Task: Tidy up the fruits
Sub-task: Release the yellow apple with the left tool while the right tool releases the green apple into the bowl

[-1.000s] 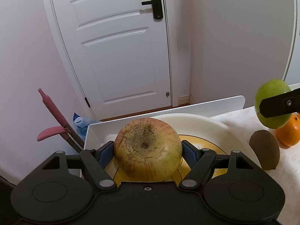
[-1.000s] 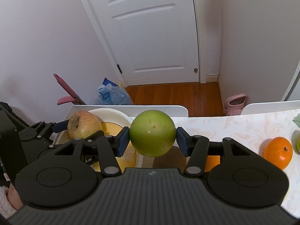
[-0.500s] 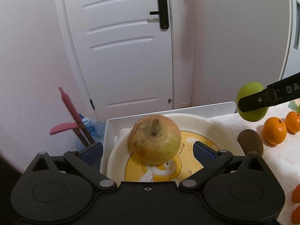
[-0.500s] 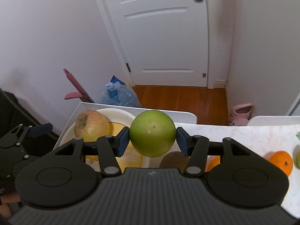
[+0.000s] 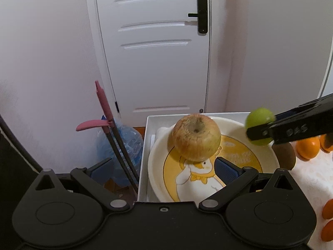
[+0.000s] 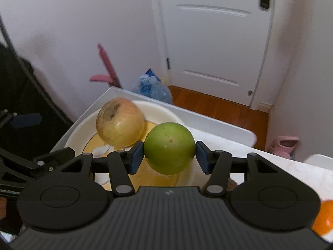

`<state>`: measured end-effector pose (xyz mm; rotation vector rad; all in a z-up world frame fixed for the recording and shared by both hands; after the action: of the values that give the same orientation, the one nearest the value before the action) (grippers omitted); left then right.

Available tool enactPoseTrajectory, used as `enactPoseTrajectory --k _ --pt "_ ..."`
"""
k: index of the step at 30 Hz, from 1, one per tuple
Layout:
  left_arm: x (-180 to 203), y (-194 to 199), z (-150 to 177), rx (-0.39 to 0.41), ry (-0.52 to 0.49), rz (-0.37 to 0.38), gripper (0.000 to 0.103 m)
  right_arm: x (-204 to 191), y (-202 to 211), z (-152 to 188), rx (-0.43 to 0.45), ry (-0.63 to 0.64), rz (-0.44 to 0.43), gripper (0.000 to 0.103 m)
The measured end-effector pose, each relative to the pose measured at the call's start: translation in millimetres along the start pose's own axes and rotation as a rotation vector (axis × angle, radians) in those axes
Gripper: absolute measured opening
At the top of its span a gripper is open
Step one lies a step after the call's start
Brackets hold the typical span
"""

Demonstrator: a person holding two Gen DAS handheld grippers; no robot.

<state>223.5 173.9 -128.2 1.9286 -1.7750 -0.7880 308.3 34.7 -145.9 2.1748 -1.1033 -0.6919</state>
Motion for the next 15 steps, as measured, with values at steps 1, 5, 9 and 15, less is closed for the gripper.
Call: enactPoseTrajectory --k 1,5,9,15 --pt "-0.2 0.5 1.9 -0.001 0.002 0.0 0.103 -2.0 -5.4 1.3 -0.005 0.011 -0.002 0.069" --pt "-1.1 2.3 8.0 -0.004 0.0 0.001 0.103 -9.5 -21.0 5.2 -0.012 0.054 -0.007 0.069" --pt "-1.8 3.7 10.1 -0.007 0.003 0.004 0.103 -14.1 -19.6 4.3 0.016 0.073 0.001 0.08" --pt "0.9 7.2 12.4 -0.009 -0.002 0.011 0.103 -12.4 -1.1 -1.5 0.078 0.054 0.021 0.103"
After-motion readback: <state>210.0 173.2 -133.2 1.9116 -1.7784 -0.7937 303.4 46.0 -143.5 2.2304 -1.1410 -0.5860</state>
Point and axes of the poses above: each gripper's, at about its wrist camera, not at the fingertips, and y roughly against the way its jaws point, x to its right, z to its underside, the point moved 6 cm from there along -y, roughly the way its jaws point, and after that the axes turned 5 degrees about -z, right-handed, at the moved point
